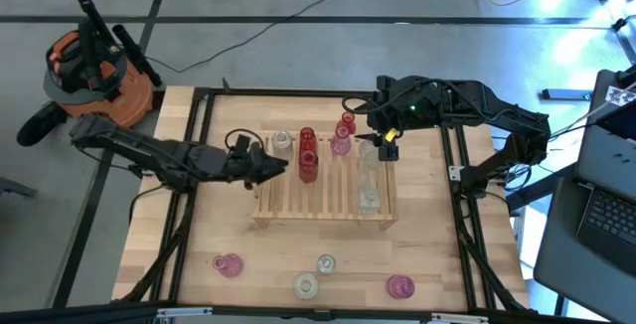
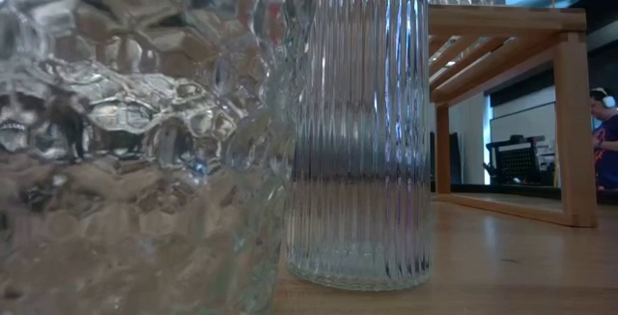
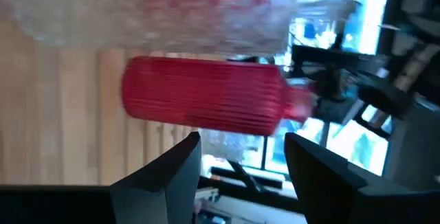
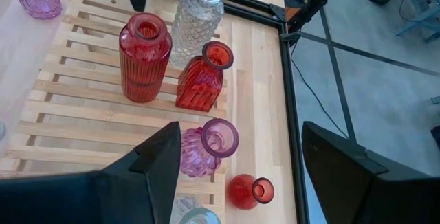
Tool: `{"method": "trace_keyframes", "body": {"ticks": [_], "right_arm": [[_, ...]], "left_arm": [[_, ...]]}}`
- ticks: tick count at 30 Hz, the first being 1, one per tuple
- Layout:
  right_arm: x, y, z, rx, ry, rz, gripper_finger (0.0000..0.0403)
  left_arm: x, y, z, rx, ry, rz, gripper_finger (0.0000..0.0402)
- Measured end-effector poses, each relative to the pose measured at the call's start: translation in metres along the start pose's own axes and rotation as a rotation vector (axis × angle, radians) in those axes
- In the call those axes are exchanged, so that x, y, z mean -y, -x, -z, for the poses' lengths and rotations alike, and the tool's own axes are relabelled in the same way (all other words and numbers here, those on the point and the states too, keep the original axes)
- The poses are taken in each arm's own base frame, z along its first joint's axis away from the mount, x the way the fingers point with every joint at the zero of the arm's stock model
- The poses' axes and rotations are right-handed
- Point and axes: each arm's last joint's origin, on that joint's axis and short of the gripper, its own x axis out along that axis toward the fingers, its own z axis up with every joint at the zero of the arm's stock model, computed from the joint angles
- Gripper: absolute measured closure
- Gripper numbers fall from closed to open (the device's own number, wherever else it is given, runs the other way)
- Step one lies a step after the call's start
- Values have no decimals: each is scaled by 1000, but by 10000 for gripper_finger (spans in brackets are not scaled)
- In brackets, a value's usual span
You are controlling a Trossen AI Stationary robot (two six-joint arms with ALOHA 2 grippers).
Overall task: Sort vases onto shelf
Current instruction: Put the transparent vase on the shelf
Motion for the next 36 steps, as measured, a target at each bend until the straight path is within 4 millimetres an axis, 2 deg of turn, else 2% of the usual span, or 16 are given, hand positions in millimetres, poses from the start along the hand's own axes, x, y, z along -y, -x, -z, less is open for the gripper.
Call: {"method": "trace_keyframes", "body": {"ticks": [4,12,36], "right_arm": [[0,0,0,0,0,0,155],[0,0,1,-5,-5,-2,155],[0,0,1,-6,-8,-1,155]], "left_arm": [[-10,-11,3,65,43,-38,200],[-9,-13,0,205,68,-2,200],[-14,-17,-13,273,-38,-67,200]]}}
